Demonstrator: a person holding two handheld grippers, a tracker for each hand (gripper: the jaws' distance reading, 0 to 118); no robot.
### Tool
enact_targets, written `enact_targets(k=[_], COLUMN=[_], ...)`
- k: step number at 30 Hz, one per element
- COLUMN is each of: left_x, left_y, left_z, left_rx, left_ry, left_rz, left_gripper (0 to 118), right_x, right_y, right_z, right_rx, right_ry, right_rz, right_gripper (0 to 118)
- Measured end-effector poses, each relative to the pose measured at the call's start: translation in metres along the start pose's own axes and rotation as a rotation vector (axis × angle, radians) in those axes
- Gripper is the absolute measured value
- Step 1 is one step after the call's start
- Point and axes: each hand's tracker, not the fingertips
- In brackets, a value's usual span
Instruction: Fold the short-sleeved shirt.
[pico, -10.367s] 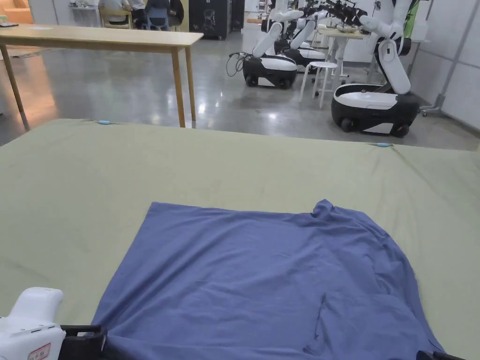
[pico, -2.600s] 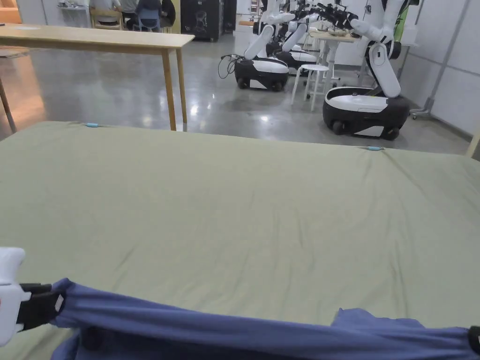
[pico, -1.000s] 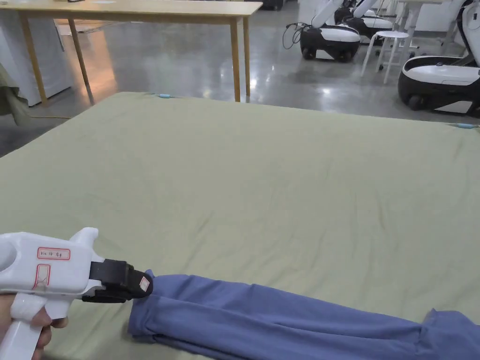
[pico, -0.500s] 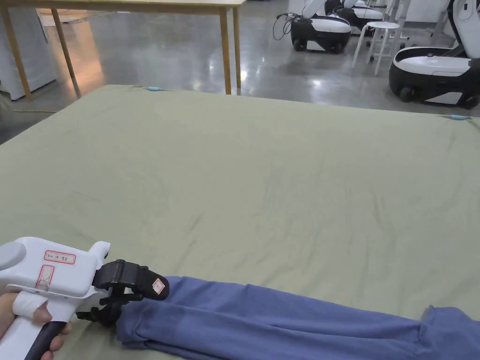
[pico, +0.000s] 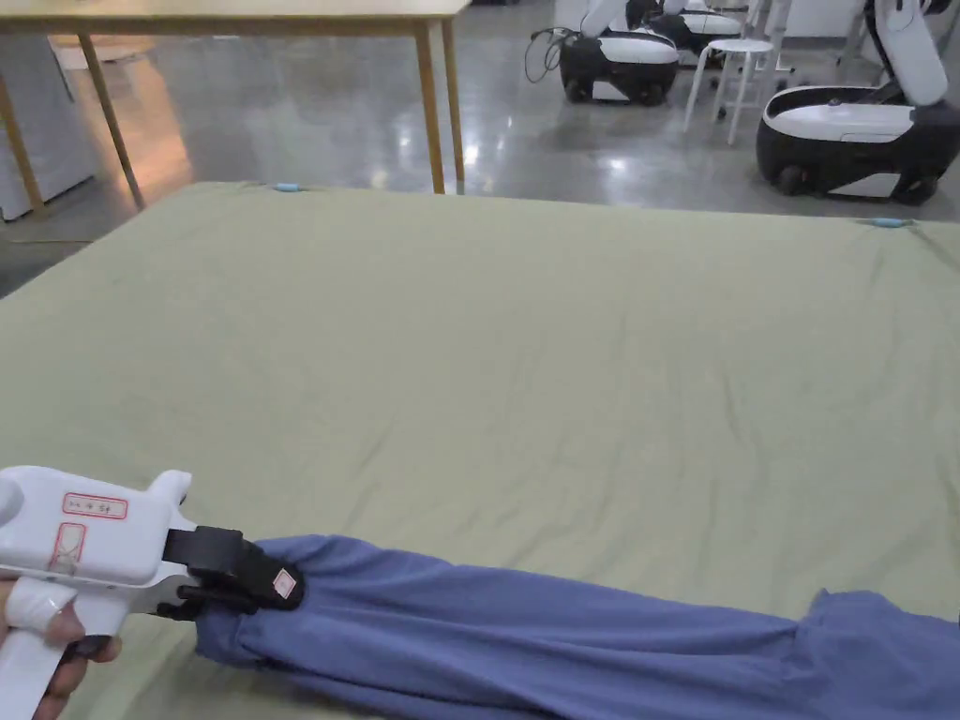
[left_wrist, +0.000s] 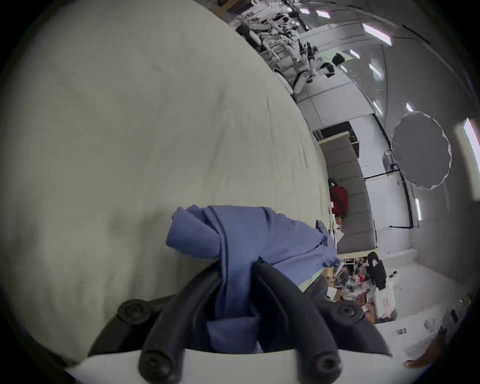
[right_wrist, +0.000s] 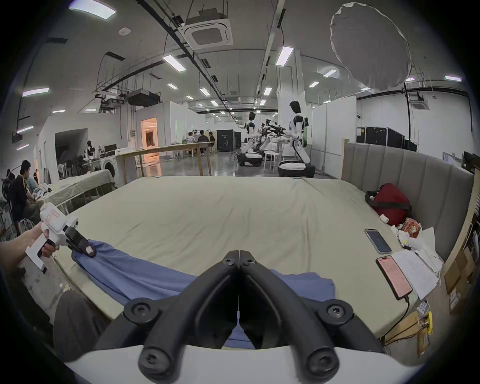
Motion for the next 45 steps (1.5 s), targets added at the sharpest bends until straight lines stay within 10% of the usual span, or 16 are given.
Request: enact_targets(k=[11, 28, 29, 31, 32, 37, 38, 40, 45], left_x=[0.103, 0.224, 0.225, 0.221, 0.219, 0.222, 0.219, 0.209, 0.182], left_y=[-0.024, -0.056, -0.059, -0.060, -0.061, -0.059, -0.058, -0.055, -0.048], left_z=[0.060, -0.188, -0.200, -0.219, -0.222, -0.180, -0.166, -0.138, -0.124], left_rx=[0.110, -0.101, -0.107, -0.154, -0.159, -0.068, -0.029, 0.046, 0.070], left_ry=[0.129, 0.248, 0.249, 0.211, 0.182, 0.081, 0.064, 0.045, 0.054], left_rz=[-0.165, -0.354, -0.359, -0.370, -0.355, -0.341, -0.340, -0.310, -0.224], left_gripper=[8, 10, 20, 107, 118, 96, 82, 10, 2], right_x=[0.026, 0.064, 0.067, 0.076, 0.078, 0.083, 0.081, 0.079, 0.073], right_y=[0.000, -0.026, -0.028, -0.037, -0.039, -0.046, -0.046, -0.047, -0.046], right_z=[0.003, 0.022, 0.022, 0.021, 0.021, 0.015, 0.013, 0.011, 0.005], right_rx=[0.032, -0.036, -0.043, -0.057, -0.066, -0.095, -0.096, -0.097, -0.105], right_ry=[-0.032, -0.073, -0.077, -0.086, -0.089, -0.089, -0.088, -0.084, -0.064], right_rz=[-0.023, -0.096, -0.104, -0.115, -0.120, -0.143, -0.143, -0.146, -0.146], right_gripper=[1, 1, 1, 1, 1, 1, 1, 1, 1])
